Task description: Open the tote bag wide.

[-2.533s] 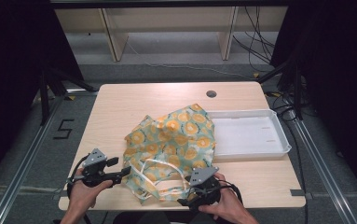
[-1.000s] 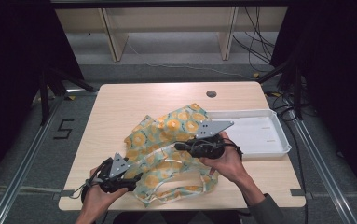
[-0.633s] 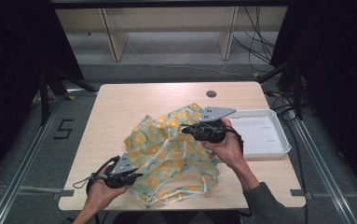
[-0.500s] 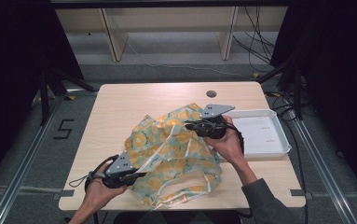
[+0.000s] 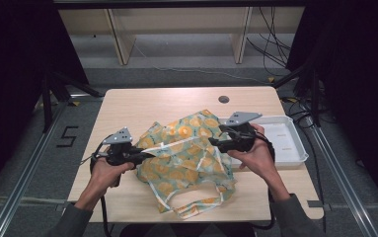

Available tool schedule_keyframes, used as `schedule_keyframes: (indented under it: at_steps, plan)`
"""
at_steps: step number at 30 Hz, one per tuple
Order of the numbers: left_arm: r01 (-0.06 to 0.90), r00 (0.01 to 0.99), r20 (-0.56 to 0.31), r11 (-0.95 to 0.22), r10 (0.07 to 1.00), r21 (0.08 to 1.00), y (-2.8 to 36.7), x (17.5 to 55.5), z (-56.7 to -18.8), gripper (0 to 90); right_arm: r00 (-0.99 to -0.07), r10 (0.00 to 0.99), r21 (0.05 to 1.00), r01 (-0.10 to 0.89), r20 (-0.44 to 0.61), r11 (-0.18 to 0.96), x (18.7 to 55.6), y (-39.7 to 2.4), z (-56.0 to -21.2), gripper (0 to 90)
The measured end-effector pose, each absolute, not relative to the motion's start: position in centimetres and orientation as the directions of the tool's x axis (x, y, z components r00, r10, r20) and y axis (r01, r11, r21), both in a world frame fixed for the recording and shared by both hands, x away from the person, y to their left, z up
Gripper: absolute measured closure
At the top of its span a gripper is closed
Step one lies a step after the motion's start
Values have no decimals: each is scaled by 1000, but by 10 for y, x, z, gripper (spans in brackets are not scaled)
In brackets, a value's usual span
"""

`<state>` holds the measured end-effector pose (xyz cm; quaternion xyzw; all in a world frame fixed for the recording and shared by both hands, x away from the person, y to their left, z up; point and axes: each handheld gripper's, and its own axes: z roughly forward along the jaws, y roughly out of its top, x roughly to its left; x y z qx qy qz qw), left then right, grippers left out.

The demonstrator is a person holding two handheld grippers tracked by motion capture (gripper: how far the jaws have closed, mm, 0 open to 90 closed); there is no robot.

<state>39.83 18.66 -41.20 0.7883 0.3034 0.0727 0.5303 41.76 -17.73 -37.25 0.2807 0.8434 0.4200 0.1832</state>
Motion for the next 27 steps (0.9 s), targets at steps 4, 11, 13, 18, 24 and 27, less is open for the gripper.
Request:
schedule_keyframes:
  at_steps: [4,11,13,18,24,27]
  plan:
    - [409,793,-206,-251,573,877,187,406,-411,896,-807,584,828,271,-83,491,391,-181,-367,402]
    - [424,781,-216,-243,585,873,185,416,-410,895,-877,474,768,246,-84,592,360,-158,-402,354]
    - [424,783,-215,-249,583,871,185,419,-410,895,-876,471,759,240,-98,605,359,-152,-408,338]
    - [430,779,-224,-239,586,870,186,422,-411,895,-872,453,653,233,-188,721,363,-130,-445,297]
    - [437,771,-239,-217,591,873,194,423,-410,895,-852,447,600,212,-273,771,373,-127,-460,401]
    - [448,761,-240,-220,603,867,199,424,-413,894,-855,423,606,173,-299,777,378,-130,-460,713]
